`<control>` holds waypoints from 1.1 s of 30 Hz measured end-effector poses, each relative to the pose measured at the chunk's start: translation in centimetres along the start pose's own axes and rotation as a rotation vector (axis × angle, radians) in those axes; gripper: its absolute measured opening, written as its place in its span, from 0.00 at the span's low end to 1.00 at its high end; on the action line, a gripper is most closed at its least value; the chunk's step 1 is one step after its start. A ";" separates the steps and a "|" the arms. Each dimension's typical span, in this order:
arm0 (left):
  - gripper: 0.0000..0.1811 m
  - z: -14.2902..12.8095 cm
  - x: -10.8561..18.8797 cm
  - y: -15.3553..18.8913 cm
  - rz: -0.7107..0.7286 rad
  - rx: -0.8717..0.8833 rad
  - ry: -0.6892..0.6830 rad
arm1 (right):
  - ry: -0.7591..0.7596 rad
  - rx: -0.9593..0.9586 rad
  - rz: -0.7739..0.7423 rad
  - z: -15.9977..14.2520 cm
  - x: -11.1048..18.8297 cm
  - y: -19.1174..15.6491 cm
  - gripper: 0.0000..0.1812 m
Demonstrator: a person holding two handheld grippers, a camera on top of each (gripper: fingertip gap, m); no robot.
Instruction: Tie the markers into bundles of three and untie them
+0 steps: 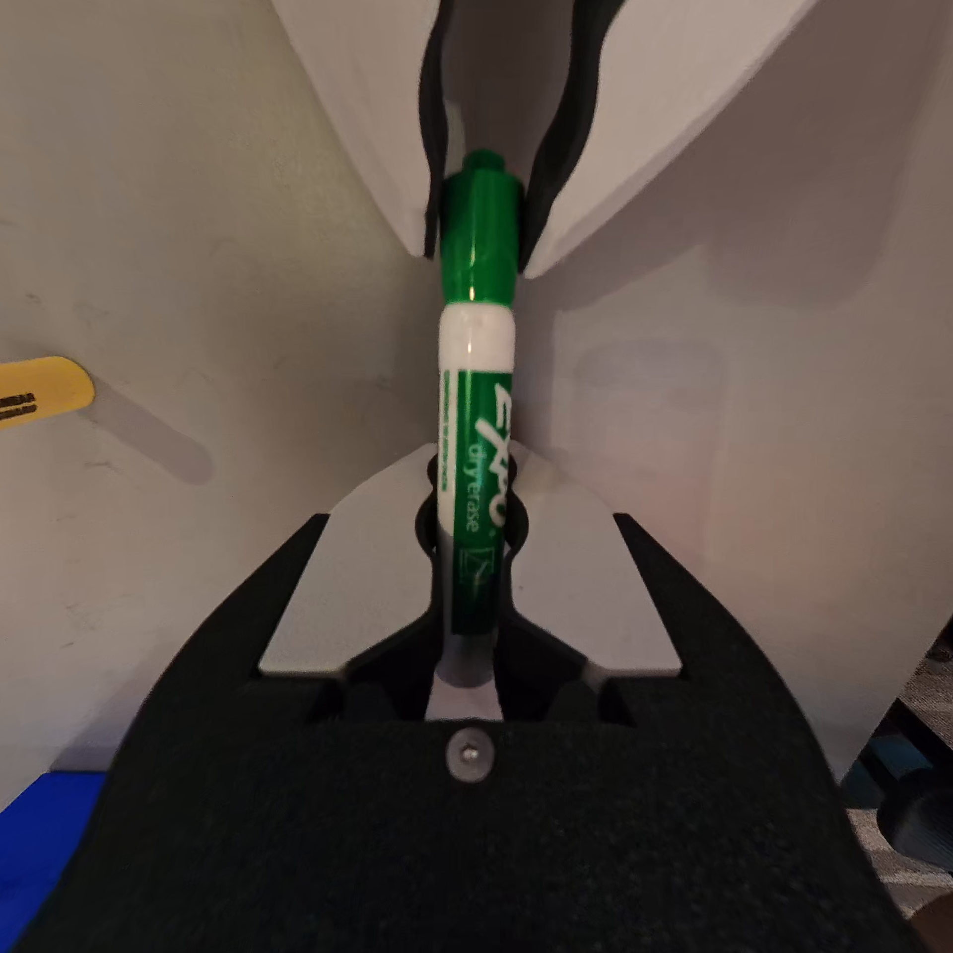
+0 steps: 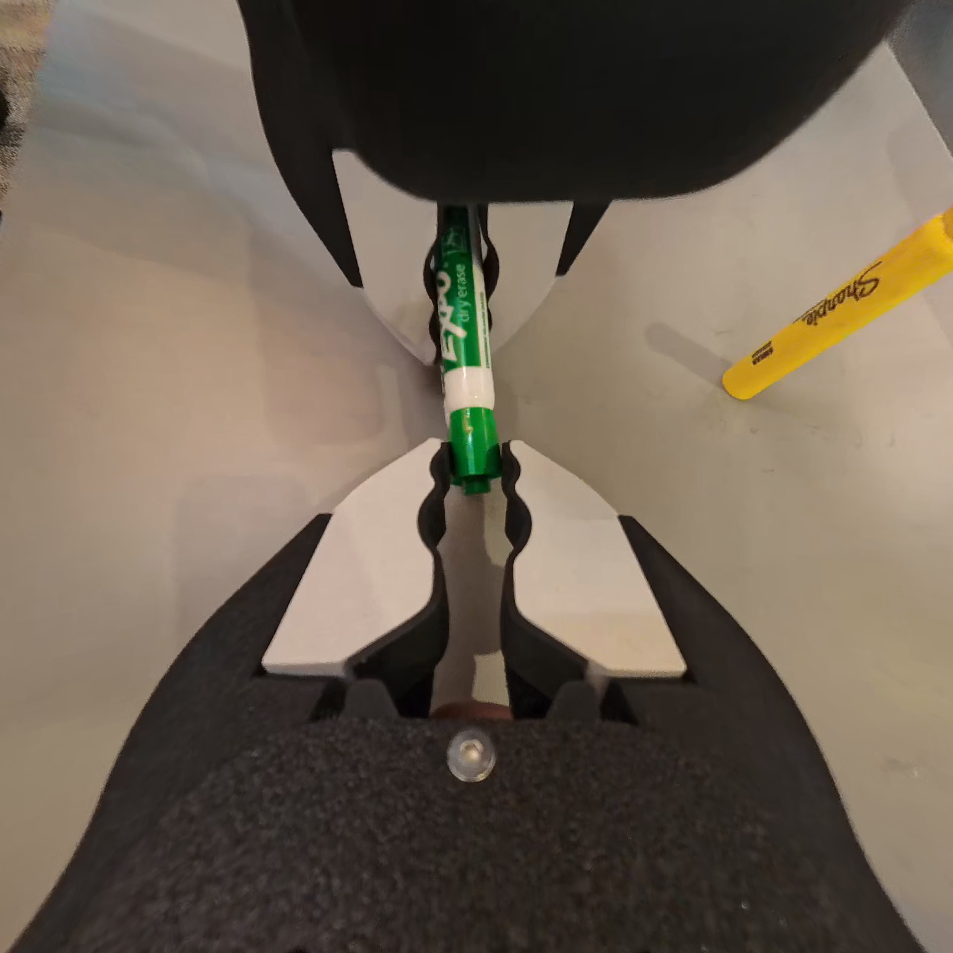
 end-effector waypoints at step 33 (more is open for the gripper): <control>0.10 0.1 1.6 -1.4 0.004 0.063 0.084 | 0.298 -0.302 -0.082 -2.9 3.9 0.1 0.39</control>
Point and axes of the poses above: each gripper's, where its closed fingertips meet, x back along the fingers, z out of its top, y = z × x across the jaws, the point moved 8 cm from there along x, back along the fingers, and after that the axes turned 13 degrees about z, right-handed, at the moved point
